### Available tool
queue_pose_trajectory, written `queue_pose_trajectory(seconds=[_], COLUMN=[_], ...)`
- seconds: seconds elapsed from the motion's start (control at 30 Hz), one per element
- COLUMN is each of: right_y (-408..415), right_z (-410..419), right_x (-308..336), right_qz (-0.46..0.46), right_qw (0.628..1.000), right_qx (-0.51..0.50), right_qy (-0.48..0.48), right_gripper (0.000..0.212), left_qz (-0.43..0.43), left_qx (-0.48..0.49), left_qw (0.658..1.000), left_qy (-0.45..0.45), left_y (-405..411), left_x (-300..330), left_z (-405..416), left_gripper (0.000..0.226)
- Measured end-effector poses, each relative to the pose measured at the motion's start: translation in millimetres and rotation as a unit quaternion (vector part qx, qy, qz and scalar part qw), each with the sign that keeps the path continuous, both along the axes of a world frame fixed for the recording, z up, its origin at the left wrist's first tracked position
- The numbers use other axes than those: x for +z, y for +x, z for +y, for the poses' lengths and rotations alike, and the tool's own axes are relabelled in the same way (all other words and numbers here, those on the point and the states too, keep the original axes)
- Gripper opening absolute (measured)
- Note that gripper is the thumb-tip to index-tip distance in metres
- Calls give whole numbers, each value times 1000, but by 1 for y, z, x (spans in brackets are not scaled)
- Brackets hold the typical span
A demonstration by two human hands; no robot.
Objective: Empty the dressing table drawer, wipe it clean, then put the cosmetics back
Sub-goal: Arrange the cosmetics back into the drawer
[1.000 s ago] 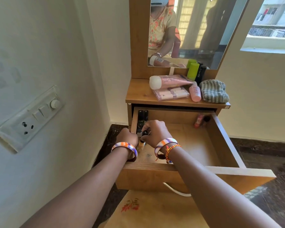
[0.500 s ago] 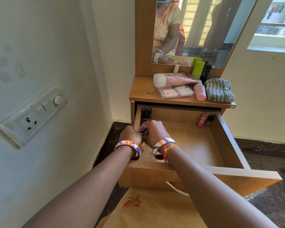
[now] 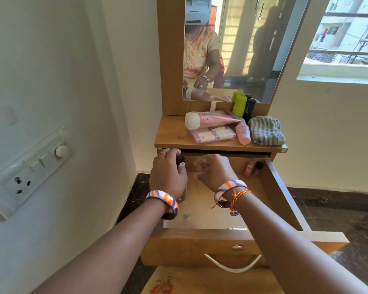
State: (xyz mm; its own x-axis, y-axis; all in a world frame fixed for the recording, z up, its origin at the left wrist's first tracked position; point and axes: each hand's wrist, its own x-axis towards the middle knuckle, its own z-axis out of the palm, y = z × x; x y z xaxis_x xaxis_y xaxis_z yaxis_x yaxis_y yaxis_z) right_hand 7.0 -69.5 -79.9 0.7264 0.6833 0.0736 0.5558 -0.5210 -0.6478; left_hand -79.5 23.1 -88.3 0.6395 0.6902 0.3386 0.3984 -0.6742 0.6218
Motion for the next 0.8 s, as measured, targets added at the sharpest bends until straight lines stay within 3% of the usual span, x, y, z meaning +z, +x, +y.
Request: queue_pose_trajectory(seconds=[0.3, 0.43, 0.53, 0.67, 0.8], right_y=[45, 57, 61, 60, 56], right_z=[-35, -42, -43, -44, -45], right_x=[12, -4, -10, -11, -5], right_qz=[51, 80, 89, 110, 111], right_qw=[984, 981, 982, 980, 981], right_qx=[-101, -106, -98, -83, -73], right_qy=[141, 142, 137, 141, 138], right_gripper=[13, 23, 24, 18, 16], left_qz=[57, 115, 113, 49, -14], left_qx=[3, -20, -39, -46, -36], left_qw=[997, 991, 991, 997, 999], left_qy=[-47, -71, -51, -36, -34], left_y=[89, 117, 128, 128, 115], left_x=[52, 57, 57, 57, 66], left_z=[36, 50, 55, 57, 58], left_gripper=[73, 91, 80, 54, 53])
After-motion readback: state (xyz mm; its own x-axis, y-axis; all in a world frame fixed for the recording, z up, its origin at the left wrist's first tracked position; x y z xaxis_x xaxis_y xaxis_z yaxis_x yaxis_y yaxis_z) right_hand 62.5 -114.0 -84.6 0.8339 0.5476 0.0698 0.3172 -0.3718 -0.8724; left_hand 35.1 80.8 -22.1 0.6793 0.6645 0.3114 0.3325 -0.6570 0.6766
